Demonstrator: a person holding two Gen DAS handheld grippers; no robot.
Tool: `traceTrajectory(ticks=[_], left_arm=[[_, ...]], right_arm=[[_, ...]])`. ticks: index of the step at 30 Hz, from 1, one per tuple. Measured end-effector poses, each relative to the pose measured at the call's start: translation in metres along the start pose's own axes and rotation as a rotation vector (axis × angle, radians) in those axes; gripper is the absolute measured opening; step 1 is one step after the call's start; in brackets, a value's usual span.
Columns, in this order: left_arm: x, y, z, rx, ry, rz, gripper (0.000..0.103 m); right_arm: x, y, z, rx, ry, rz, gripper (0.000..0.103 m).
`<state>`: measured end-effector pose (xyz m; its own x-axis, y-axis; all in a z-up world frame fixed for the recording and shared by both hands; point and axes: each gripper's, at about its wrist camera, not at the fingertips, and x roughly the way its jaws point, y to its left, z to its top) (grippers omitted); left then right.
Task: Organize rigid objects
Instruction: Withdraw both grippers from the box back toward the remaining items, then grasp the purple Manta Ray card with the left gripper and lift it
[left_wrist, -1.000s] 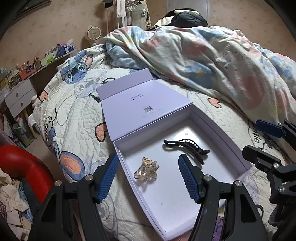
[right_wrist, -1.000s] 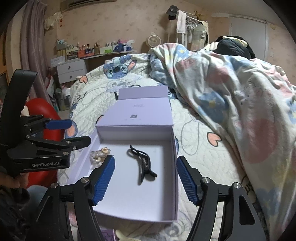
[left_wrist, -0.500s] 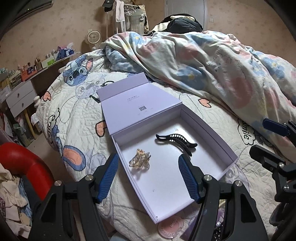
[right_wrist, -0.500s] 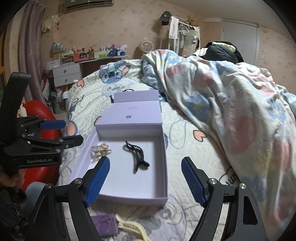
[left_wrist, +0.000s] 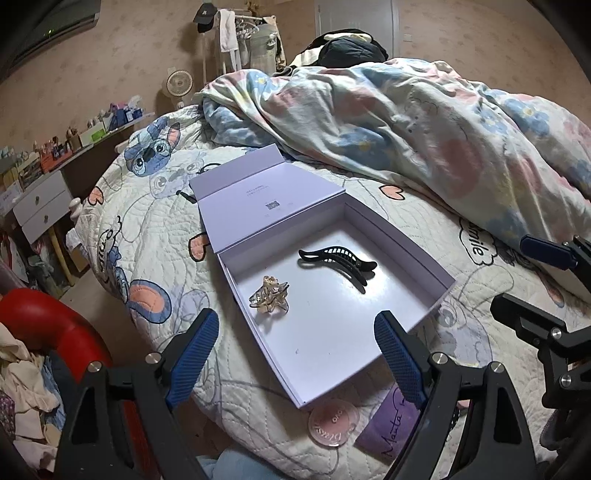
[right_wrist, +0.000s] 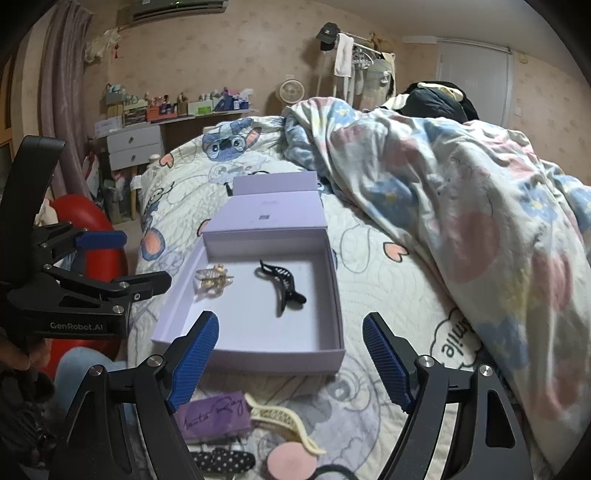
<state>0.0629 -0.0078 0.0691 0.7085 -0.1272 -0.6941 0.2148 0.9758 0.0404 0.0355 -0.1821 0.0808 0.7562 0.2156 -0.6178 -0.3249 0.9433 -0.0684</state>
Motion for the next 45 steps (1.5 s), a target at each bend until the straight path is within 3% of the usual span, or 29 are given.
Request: traceTrajectory(ticks=[19, 29, 45], left_arm=[[-0.007, -0.024, -0.053, 0.004, 0.054, -0.127, 0.087], [-0.005, -0.043, -0.082, -0.012, 0.071, -0.207, 0.087], [0.028, -0.040, -0.113, -0.047, 0.171, -0.224, 0.087]], right_arm=[[-0.018, 0.012, -0.056, 0.055, 0.030, -0.001, 0.081], [-0.018, 0.001, -0.100, 0.149, 0.101, 0.010, 0.081], [-0.021, -0.014, -0.149, 0.250, 0.169, 0.010, 0.081]])
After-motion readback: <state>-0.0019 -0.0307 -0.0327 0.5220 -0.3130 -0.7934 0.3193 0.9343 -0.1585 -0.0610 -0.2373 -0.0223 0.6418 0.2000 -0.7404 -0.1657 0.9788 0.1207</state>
